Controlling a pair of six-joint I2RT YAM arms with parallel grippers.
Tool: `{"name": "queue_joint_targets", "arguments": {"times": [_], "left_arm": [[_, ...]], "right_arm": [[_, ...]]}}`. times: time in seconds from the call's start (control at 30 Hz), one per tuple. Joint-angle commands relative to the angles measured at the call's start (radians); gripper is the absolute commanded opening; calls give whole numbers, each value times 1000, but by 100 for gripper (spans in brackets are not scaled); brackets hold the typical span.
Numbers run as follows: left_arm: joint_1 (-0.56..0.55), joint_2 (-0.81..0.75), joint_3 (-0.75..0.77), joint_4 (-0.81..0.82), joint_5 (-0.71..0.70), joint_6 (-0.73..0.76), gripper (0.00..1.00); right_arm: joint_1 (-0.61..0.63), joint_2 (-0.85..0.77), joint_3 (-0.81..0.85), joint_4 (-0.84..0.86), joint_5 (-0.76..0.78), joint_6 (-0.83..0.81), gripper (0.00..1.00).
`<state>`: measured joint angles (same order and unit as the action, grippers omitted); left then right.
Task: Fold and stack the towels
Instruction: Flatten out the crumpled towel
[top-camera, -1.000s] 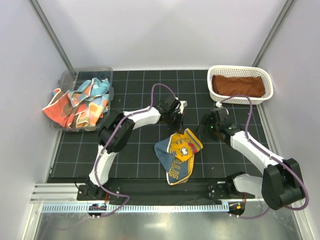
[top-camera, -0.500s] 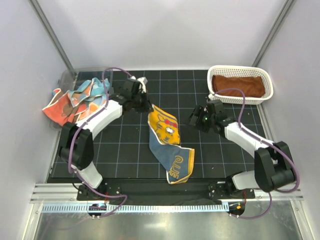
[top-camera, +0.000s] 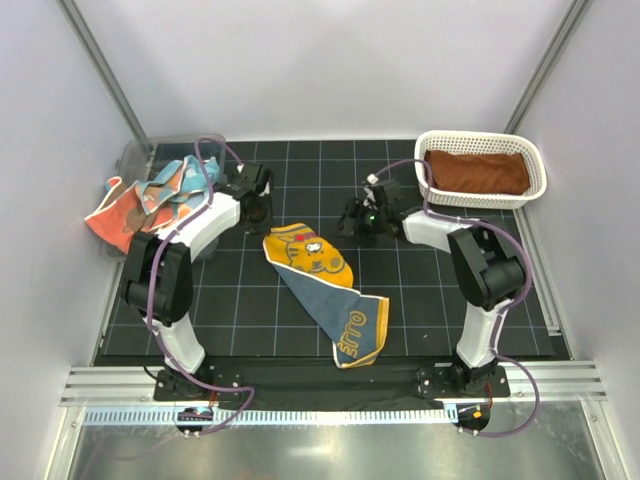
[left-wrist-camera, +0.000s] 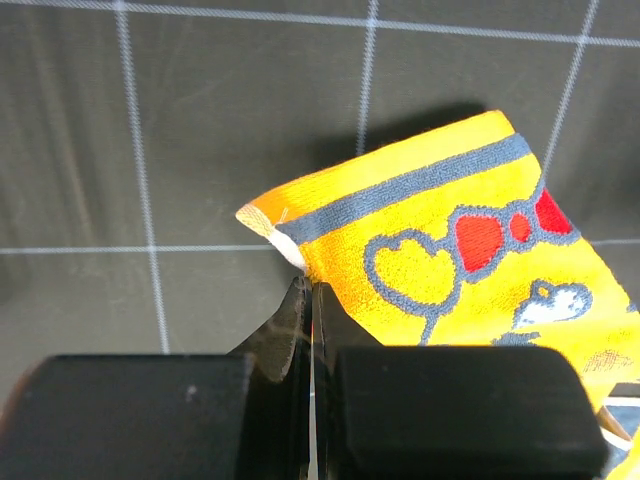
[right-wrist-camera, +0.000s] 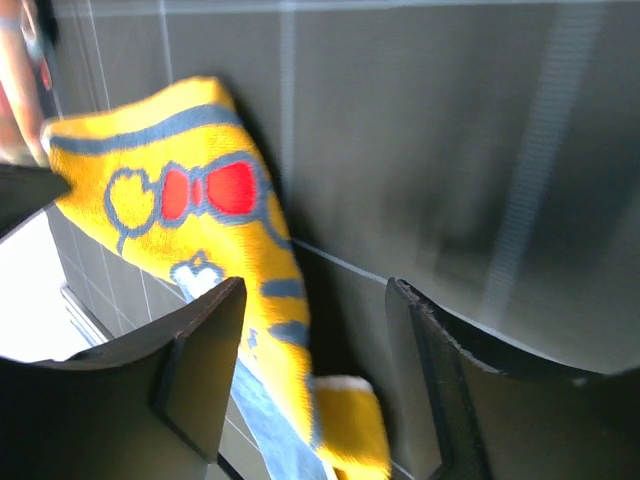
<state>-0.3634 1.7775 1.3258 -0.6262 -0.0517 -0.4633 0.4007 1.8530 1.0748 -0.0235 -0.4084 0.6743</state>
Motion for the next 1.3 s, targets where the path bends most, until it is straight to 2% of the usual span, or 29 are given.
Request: {"name": "queue_joint_targets", "arguments": {"times": [0.0,0.07,0.1,0.13,0.17,0.2,0.27,0.3,0.37,0.4,0.5,0.6,0.63,0.7,0.73,0.77,0.9,1.1,1.27], "left_arm": [[9,-20,41,-40,-62,0,0],[11,-21,36,-35,-25,-8,0],[9,-21,35,-18,1,-17,0],[11,-23,36,-7,28,-27,0],[11,-27,33,5,115,-43,0],[9,-33,20,26,168,-85,0],[6,-52,1,115,309,-145,0],[-2,-58,-14,155,352,-197,0],[-35,-70,-16,245,406,-254,0],[-51,-70,-10,269,446,-274,0],[-127,-70,44,289,408,-320,0],[-151,-67,66,185,316,-342,0],[-152,-67,62,139,185,-328,0],[-137,-56,56,1,43,-308,0],[-125,-52,46,-27,-47,-299,0],[-106,-50,20,-47,-63,-287,0],[-34,-53,-48,-47,-92,-261,0],[-20,-9,-28,-53,-106,-232,0],[-19,17,-25,-58,-122,-218,0]], "right_arm": [[69,58,103,-19,-20,-45,66],[95,81,125,-30,0,-48,67],[98,92,125,-20,2,-38,64],[96,94,122,-12,6,-33,57],[93,80,116,-12,22,-32,46],[86,63,97,-19,48,-35,29],[66,-26,58,-38,69,-50,14],[35,-62,45,-85,109,-56,1],[4,-217,24,-168,181,-102,1],[-5,-282,25,-272,266,-129,1],[-13,-461,51,-439,351,-188,1],[30,-521,24,-466,350,-157,5],[90,-522,1,-445,368,-144,8],[141,-490,-81,-365,390,-99,27],[159,-473,-105,-331,385,-88,32],[173,-456,-134,-302,361,-75,41],[170,-403,-84,-315,388,-100,59],[54,-281,71,-355,359,-130,68],[26,-125,134,-224,289,-116,67]]}}
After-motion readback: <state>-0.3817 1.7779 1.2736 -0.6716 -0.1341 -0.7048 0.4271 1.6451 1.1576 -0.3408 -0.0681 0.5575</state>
